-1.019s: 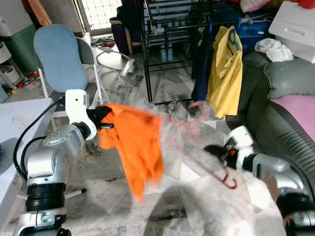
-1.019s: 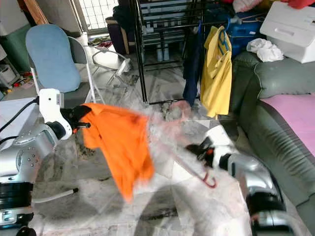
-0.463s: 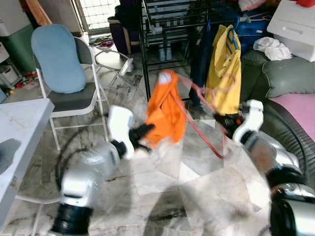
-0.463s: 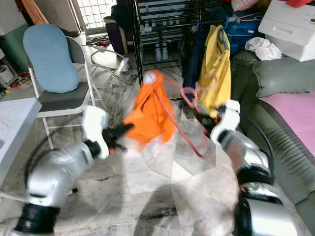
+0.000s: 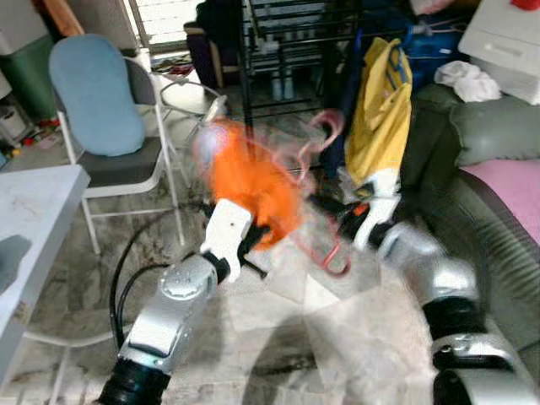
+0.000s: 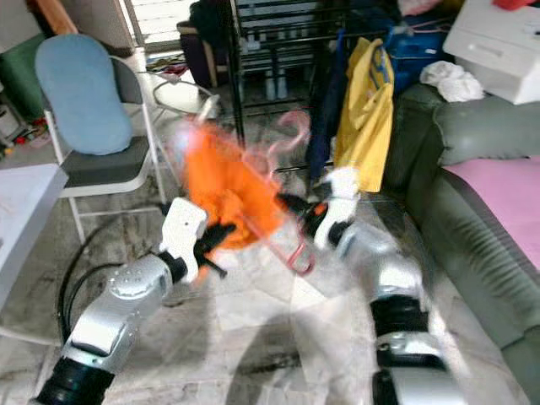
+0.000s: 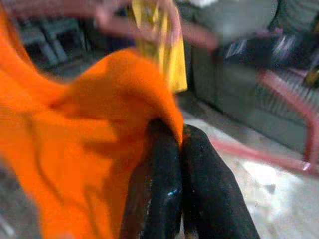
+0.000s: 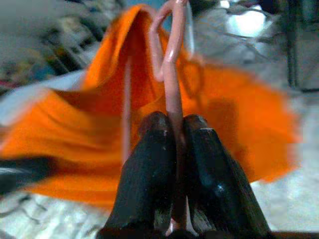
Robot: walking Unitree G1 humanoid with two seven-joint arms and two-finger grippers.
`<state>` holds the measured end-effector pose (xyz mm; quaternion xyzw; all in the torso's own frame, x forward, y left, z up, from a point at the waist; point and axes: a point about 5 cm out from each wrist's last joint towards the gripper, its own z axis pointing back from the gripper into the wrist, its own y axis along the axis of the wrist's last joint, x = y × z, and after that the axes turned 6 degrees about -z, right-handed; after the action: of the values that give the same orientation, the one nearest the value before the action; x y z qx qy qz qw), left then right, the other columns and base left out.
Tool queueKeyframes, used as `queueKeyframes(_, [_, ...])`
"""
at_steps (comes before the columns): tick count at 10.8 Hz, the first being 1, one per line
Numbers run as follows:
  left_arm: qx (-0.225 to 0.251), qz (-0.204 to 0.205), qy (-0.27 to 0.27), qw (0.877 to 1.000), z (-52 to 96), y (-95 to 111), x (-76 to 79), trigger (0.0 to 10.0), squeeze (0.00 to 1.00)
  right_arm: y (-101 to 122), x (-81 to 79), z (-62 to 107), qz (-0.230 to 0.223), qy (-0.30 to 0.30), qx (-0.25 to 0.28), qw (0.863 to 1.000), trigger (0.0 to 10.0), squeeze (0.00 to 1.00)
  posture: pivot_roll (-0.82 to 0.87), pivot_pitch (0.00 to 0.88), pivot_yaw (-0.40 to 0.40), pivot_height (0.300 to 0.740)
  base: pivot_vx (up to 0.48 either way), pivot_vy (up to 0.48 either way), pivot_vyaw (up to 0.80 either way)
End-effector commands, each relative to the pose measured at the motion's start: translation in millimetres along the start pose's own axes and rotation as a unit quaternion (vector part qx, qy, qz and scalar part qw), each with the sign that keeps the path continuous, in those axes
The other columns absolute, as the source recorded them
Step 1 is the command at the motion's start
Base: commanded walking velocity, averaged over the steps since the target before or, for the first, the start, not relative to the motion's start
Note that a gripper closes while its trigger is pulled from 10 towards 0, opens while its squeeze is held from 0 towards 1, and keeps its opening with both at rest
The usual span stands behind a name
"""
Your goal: Hang hanger
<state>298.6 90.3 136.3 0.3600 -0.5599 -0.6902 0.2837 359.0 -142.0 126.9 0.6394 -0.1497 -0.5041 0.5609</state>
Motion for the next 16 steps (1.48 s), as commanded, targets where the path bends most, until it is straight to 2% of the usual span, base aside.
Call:
queueKeyframes(1, [0.007, -0.025, 0.013, 1.0, -1.1, 4, -5.3, 10.0, 0.0, 14, 11.4, -0.9, -0.018, -0.072, 0.038, 0.996, 10.0, 0.0, -0.04, 0.065, 0.052, 0.74, 0.0, 0.0, 0.0])
queueKeyframes(2, [0.008, -0.085, 0.026, 0.996, -1.0, 2, -8.0, 10.0, 0.0, 23, 9.2, -1.9, -0.039, -0.082, 0.071, 0.993, 10.0, 0.0, -0.04, 0.068, 0.053, 0.74, 0.0, 0.0, 0.0])
queueKeyframes(3, [-0.004, -0.129, 0.08, 0.988, 1.4, -2, -25.1, 10.0, 0.0, 24, -7.0, -3.4, -0.037, -0.01, 0.066, 0.997, 10.0, 0.0, -0.04, 0.066, 0.055, 0.74, 0.0, 0.0, 0.0])
queueKeyframes(4, [-0.01, -0.143, 0.112, 0.983, 3.1, -3, -35.0, 10.0, 0.0, 18, -10.3, -1.6, -0.03, 0.011, 0.041, 0.999, 10.0, 0.0, -0.04, 0.066, 0.055, 0.74, 0.0, 0.0, 0.0])
queueKeyframes(5, [0.018, -0.149, 0.152, 0.977, 8.7, 7, -53.5, 10.0, 0.0, 8, 6.6, 1.7, -0.002, -0.057, 0.026, 0.998, 10.0, 0.0, -0.04, 0.062, 0.051, 0.74, 0.0, 0.0, 0.0])
queueKeyframes(6, [0.04, -0.147, 0.157, 0.976, 11.7, 14, -58.8, 10.0, 0.0, 10, 8.8, -0.2, -0.051, -0.058, 0.037, 0.996, 10.0, 0.0, -0.03, 0.057, 0.049, 0.74, 0.0, 0.0, 0.0])
queueKeyframes(8, [0.052, -0.165, 0.172, 0.97, 12.3, 16, -65.5, 10.0, 0.0, 4, -8.2, -3.3, -0.035, -0.002, 0.013, 0.999, 10.0, 0.0, -0.03, 0.051, 0.049, 0.74, 0.0, 0.0, 0.0])
queueKeyframes(9, [0.053, -0.21, 0.189, 0.958, 10.4, 20, -75.1, 10.0, 0.0, -4, -24.8, -6.4, -0.035, 0.064, -0.015, 0.997, 10.0, 0.0, -0.03, 0.046, 0.048, 0.74, 0.0, 0.0, 0.0])
queueKeyframes(11, [0.069, -0.233, 0.193, 0.951, 8.4, 27, -77.6, 10.0, 0.0, -12, -32.1, -5.9, -0.041, 0.097, -0.039, 0.994, 10.0, 0.0, -0.03, 0.04, 0.049, 0.74, 0.0, 0.0, 0.0])
queueKeyframes(12, [0.094, -0.275, 0.183, 0.939, 7.1, 37, -73.0, 10.0, 0.0, -18, -38.3, -4.0, -0.055, 0.123, -0.054, 0.989, 10.0, 0.0, -0.03, 0.038, 0.048, 0.74, 0.0, 0.0, 0.0])
queueKeyframes(13, [0.09, -0.313, 0.179, 0.928, 7.5, 36, -74.7, 10.0, 0.0, -20, -41.5, -0.9, -0.054, 0.138, -0.058, 0.987, 10.0, 0.0, -0.03, 0.037, 0.049, 0.74, 0.0, 0.0, 0.0])
queueKeyframes(14, [0.082, -0.346, 0.194, 0.914, 11.0, 35, -82.6, 10.0, 0.0, -21, -38.7, 1.1, -0.061, 0.132, -0.064, 0.987, 10.0, 0.0, -0.03, 0.038, 0.05, 0.74, 0.0, 0.0, 0.0])
queueKeyframes(15, [0.08, -0.369, 0.231, 0.897, 17.6, 38, -95.3, 10.0, 0.0, -23, -32.8, 2.6, -0.062, 0.113, -0.068, 0.989, 10.0, 0.0, -0.03, 0.038, 0.05, 0.74, 0.0, 0.0, 0.0])
queueKeyframes(16, [0.079, -0.382, 0.265, 0.882, 22.4, 42, -104.7, 10.0, 0.0, -26, -24.4, 2.1, -0.058, 0.071, -0.073, 0.993, 10.0, 0.0, -0.03, 0.04, 0.049, 0.74, 0.0, 0.0, 0.0])
